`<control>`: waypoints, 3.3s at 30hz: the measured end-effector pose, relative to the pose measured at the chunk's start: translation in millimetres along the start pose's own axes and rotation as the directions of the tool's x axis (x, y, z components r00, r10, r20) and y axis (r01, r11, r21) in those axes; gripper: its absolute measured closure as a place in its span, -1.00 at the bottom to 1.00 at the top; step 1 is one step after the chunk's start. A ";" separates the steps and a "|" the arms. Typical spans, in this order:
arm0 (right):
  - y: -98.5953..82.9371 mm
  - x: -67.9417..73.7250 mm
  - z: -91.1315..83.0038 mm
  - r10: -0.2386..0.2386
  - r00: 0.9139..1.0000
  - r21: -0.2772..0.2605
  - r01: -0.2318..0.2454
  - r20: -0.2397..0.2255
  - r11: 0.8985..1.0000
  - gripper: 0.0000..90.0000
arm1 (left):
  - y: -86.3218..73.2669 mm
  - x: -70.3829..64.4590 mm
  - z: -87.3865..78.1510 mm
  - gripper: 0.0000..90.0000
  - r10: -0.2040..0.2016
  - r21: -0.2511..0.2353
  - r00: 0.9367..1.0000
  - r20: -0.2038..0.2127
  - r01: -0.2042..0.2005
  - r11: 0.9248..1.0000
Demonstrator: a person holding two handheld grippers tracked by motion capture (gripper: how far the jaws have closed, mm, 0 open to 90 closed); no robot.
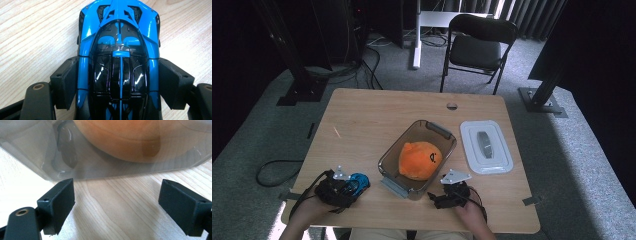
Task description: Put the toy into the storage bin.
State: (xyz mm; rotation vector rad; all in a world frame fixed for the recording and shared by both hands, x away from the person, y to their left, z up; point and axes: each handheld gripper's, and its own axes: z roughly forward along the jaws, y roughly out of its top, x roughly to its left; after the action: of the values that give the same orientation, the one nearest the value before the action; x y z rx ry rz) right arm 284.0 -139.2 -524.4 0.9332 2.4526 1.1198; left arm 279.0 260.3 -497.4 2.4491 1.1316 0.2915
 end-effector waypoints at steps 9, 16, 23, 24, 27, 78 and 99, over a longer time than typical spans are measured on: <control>0.1 -0.7 -0.6 0.008 1.000 -0.003 -0.008 -0.003 1.000 -0.71 | 6.6 5.2 -4.0 -0.36 -0.018 -0.031 1.000 0.010 0.018 0.999; 0.2 -0.3 -0.5 0.004 1.000 -0.001 -0.004 -0.001 1.000 -0.71 | 14.4 7.7 -17.8 -0.36 -0.009 -0.050 1.000 -0.011 0.009 0.999; 0.4 0.0 0.7 -0.001 1.000 0.005 0.001 0.000 1.000 -0.71 | 29.2 12.3 -31.7 -0.36 -0.004 -0.070 1.000 -0.025 0.002 0.998; 0.4 0.2 0.5 -0.002 1.000 0.005 0.002 0.001 1.000 -0.71 | 31.9 12.4 -33.6 -0.36 0.008 -0.066 1.000 -0.028 -0.010 0.998; 0.3 -0.4 0.1 0.003 1.000 0.002 -0.003 -0.002 1.000 -0.70 | 40.2 13.3 -40.4 -0.36 0.017 -0.072 0.999 -0.035 -0.019 0.997; 30.8 10.8 36.0 0.113 0.989 0.046 -0.118 0.096 0.992 -0.72 | 204.7 -14.8 -77.2 -0.36 0.229 -0.137 0.973 0.036 -0.223 0.965; 29.4 9.2 34.3 0.114 0.990 0.042 -0.118 0.080 0.992 -0.72 | 233.4 -31.6 -27.9 -0.36 0.258 -0.091 0.960 0.107 -0.249 0.964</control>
State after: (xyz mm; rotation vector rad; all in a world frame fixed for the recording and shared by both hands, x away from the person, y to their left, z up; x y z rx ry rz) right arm 307.1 -99.3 -524.7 1.1247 2.3982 1.0460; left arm 405.9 109.4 -365.6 2.5064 0.7429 0.2571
